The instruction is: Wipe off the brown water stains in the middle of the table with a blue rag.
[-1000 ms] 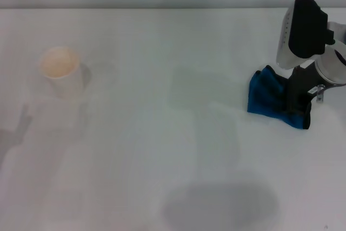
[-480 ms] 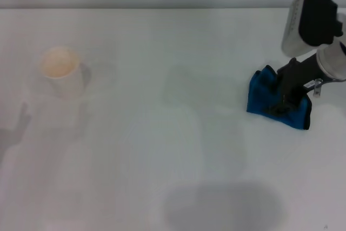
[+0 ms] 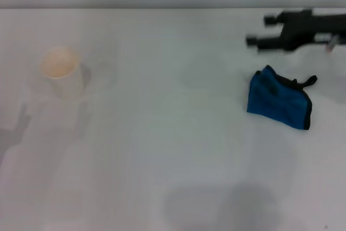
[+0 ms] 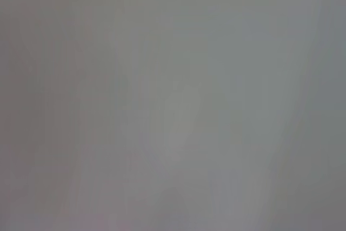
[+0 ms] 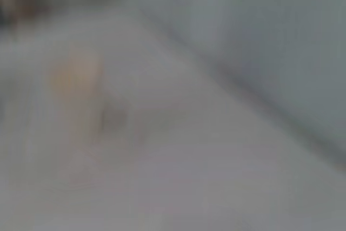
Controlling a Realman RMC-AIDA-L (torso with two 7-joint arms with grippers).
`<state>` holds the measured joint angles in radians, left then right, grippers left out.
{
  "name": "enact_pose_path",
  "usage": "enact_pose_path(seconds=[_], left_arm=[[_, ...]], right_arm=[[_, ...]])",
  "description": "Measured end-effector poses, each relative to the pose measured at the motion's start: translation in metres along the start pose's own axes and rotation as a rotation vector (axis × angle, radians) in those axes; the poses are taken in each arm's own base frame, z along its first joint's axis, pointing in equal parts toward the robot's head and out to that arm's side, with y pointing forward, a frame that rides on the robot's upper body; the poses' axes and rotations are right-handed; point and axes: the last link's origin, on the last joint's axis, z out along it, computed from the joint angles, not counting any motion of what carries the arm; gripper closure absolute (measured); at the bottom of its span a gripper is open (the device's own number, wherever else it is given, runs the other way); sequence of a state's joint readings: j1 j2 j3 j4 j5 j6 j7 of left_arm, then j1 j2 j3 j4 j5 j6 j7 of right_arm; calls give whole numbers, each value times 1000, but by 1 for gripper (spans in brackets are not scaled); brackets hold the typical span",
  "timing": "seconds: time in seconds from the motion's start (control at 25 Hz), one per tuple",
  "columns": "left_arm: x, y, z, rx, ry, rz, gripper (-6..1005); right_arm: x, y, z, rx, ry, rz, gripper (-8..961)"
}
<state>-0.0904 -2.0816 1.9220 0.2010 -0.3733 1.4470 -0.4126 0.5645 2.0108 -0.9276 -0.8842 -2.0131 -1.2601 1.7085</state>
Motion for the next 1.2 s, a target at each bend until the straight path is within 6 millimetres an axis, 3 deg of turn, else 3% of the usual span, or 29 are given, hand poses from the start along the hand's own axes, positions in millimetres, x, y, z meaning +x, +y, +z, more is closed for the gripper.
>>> enact_pose_path(seconds=[0.24, 0.36, 0.76, 1.2], left_arm=[[0, 0, 0, 1, 0, 0, 137], [0, 0, 0, 1, 1, 0, 138], [-1, 1, -1, -1, -2, -2, 138], [0, 4, 3, -11, 5, -6, 137]], right_arm=[[15, -21, -35, 122, -464, 276, 121], [33, -26, -43, 205, -581, 327, 126], [78, -33, -44, 618, -652, 144, 125], [99, -28, -41, 736, -650, 197, 126]])
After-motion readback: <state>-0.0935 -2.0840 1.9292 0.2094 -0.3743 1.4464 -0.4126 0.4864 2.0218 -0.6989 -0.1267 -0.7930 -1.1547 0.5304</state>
